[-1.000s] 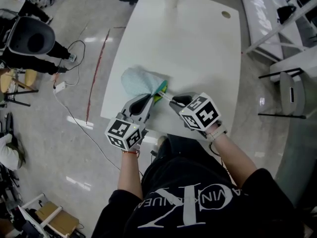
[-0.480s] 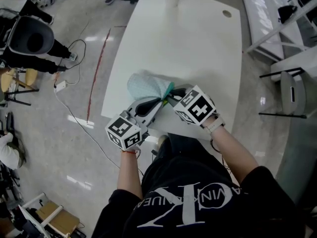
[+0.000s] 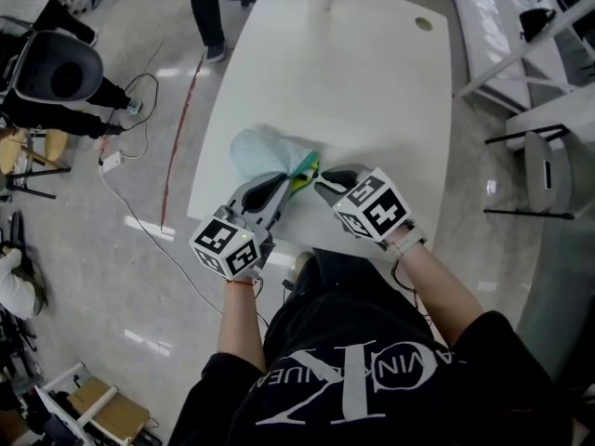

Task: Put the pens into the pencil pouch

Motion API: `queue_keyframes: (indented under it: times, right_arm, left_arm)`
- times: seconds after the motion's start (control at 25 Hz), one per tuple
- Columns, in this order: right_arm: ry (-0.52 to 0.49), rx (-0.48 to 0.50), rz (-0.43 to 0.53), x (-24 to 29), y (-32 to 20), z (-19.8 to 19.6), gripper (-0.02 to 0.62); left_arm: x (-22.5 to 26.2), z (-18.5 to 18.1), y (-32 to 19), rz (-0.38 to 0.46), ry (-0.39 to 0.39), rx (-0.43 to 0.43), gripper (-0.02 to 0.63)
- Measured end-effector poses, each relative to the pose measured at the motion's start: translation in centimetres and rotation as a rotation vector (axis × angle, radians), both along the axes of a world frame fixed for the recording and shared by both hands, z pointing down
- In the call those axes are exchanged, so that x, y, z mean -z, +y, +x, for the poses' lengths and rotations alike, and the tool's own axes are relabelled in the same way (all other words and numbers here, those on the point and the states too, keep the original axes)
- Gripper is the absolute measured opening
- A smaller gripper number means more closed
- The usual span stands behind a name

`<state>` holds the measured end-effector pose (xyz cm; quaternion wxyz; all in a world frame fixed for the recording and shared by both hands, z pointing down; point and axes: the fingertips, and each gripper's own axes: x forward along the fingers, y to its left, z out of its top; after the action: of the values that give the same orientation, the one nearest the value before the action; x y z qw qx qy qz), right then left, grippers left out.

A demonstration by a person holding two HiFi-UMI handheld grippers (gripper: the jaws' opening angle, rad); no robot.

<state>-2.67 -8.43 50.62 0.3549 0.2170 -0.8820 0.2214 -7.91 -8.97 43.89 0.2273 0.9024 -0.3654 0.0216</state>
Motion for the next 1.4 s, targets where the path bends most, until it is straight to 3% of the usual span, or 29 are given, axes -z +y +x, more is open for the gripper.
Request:
queue_keyframes:
  times: [0.24,0.48,0.6,0.84,1.04,1.28,1.4]
  right_arm:
    - [0.015,-0.029,0.020,0.0,-1.0,-0.3,0.013]
    - [0.025,-0.040,0.021,-0.4,-1.4,-0.3,0.009]
    - [0.014,-0.055,0.013,-0.5,-1.5,0.1,0.009]
    - [-0.016,-0.101,0.002,-0.2,-1.2,1.1,0.009]
    - [-0.057,-0.149,-0.011,0.0,-1.1,2.1,0.011]
    - [-0.137,-0.194,-0.012,0.7,-0.8,2.7,0.010]
    - [-0.166,-0.206,0.005,1.1,-1.2,3.2,0.011]
  left_arm:
    - [0.1,0.9,0.6,0.012,-0.007,-0.059,0.026]
    - [-0.3,1.3,0.7,0.014,-0.013,-0.076,0.026]
    - [-1.3,1.4,0.7,0.008,-0.068,-0.075,0.028]
    - [-3.4,0.9,1.3,-0.023,-0.136,-0.049,0.028]
    - [-5.2,-0.5,1.4,-0.066,-0.176,0.029,0.028]
    - [-5.3,-1.2,1.8,-0.091,-0.165,0.074,0.034]
    - [-5.0,-1.0,1.8,-0.093,-0.144,0.080,0.096]
